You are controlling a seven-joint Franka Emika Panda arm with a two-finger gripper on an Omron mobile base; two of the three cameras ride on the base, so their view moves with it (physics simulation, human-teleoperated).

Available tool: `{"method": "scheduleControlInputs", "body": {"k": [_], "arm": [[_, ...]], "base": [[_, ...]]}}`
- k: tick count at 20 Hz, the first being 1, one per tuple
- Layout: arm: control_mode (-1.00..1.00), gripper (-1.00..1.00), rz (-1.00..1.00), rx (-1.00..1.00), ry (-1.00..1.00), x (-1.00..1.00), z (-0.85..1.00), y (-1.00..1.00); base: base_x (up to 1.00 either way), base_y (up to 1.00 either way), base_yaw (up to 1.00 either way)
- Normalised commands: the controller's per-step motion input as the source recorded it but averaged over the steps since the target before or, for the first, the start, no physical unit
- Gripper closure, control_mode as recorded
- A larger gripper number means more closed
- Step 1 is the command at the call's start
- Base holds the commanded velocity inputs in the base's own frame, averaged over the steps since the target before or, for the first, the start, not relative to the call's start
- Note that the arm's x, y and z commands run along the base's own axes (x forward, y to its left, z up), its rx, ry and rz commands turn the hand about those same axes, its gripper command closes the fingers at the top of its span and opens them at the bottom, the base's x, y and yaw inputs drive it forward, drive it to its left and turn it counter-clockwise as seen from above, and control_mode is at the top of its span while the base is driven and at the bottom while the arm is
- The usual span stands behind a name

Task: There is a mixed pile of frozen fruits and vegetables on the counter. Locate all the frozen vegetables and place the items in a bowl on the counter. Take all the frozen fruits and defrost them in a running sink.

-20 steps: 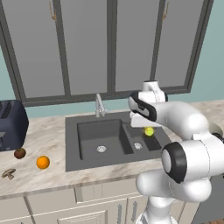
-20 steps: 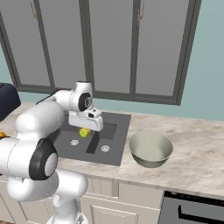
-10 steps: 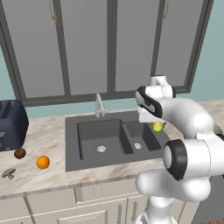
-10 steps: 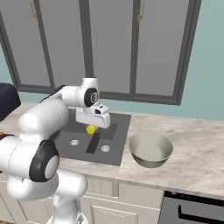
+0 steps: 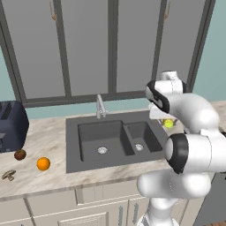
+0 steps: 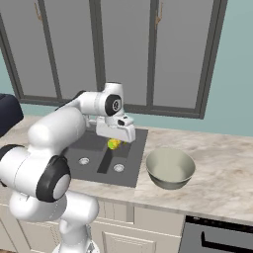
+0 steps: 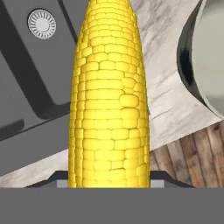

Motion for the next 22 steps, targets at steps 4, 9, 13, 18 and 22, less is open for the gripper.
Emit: {"method": "scheduleControlInputs", "body": {"k": [4,9,13,18,22], "arm": [[-1.00,1.00,-0.05,-0.01,0.01,-0.09,0.16,-0.41],[-1.00,1.00,-0.04,-0.01,0.00,-0.11,0.12,-0.41],[-1.00,1.00,-0.03,0.00,-0.01,-0.09,0.00,-0.47],[-1.00,1.00,-0.02,0.00,-0.01,-0.09,0.00,-0.46],[-1.00,1.00,-0.02,0.00,-0.01,-0.05,0.00,-0.46]], "base": [[0.00,0.00,0.00],[0.00,0.00,0.00],[0.00,0.00,0.00],[0.00,0.00,0.00],[0.00,0.00,0.00]]}}
